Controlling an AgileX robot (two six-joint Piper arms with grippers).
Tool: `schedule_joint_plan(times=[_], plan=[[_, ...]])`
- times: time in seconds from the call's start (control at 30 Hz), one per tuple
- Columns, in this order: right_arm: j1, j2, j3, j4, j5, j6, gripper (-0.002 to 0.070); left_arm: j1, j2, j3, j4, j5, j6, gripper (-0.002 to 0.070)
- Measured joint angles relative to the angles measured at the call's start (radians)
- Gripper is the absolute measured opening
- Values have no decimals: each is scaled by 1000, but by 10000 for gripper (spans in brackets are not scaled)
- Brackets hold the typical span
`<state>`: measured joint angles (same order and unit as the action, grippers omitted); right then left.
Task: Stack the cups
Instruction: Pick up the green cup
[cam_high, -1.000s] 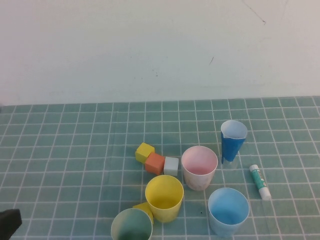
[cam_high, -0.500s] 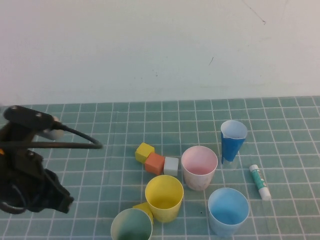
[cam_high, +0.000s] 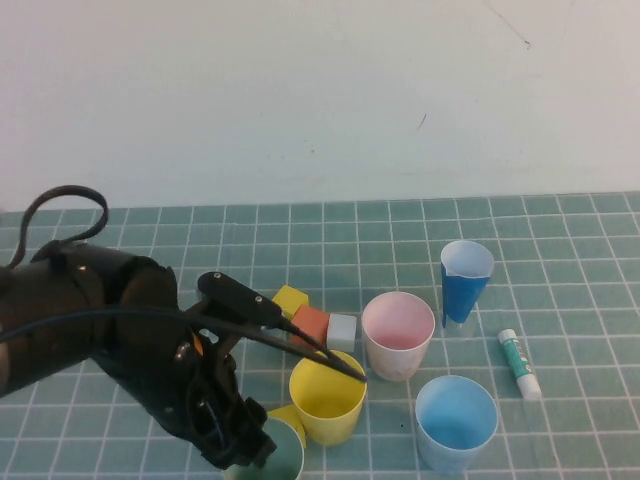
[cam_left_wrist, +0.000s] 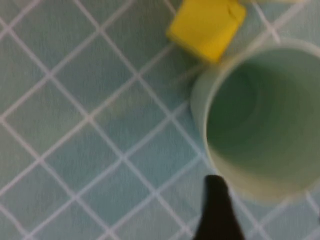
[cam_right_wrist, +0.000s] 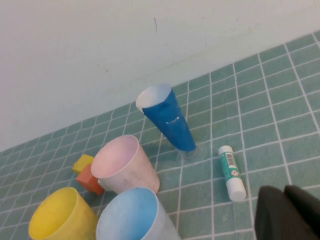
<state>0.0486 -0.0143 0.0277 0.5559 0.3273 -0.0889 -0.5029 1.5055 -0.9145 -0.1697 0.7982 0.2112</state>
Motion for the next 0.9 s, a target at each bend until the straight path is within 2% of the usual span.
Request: schedule_joint_plan(times=[0.07, 0.13, 0.27, 0.37, 0.4, 0.43, 0.5, 0.53, 0.6, 0.73, 0.9], plan=[[0, 0, 0, 0, 0, 0, 18, -2, 34, -3, 5, -60, -46, 453], [0, 0, 0, 0, 0, -2, 18, -2, 68, -3, 7, -102, -66, 491], [0, 0, 0, 0, 0, -2, 18, -2, 141, -3, 13, -123, -73, 512], [0, 0, 0, 0, 0, -2, 18, -2, 211, -3, 13, -151, -82, 501], [0, 0, 0, 0, 0, -2, 18, -2, 233, -3, 13, -164, -86, 470], [0, 0, 0, 0, 0, -2, 18, -2, 252, -3, 13, -177, -90, 410], [0, 0, 0, 0, 0, -2, 18, -2, 274, -3, 14, -200, -92, 218], [0, 0, 0, 0, 0, -2, 18, -2, 281, -3, 16, -207, -92, 148], [0, 0, 0, 0, 0, -2, 18, -2, 281, -3, 16, -216, -92, 73], [0, 0, 0, 0, 0, -4, 18, -2, 236, -26, 28, -168, -92, 15], [0, 0, 0, 0, 0, -4, 18, -2, 83, -83, 31, -88, -97, 6]])
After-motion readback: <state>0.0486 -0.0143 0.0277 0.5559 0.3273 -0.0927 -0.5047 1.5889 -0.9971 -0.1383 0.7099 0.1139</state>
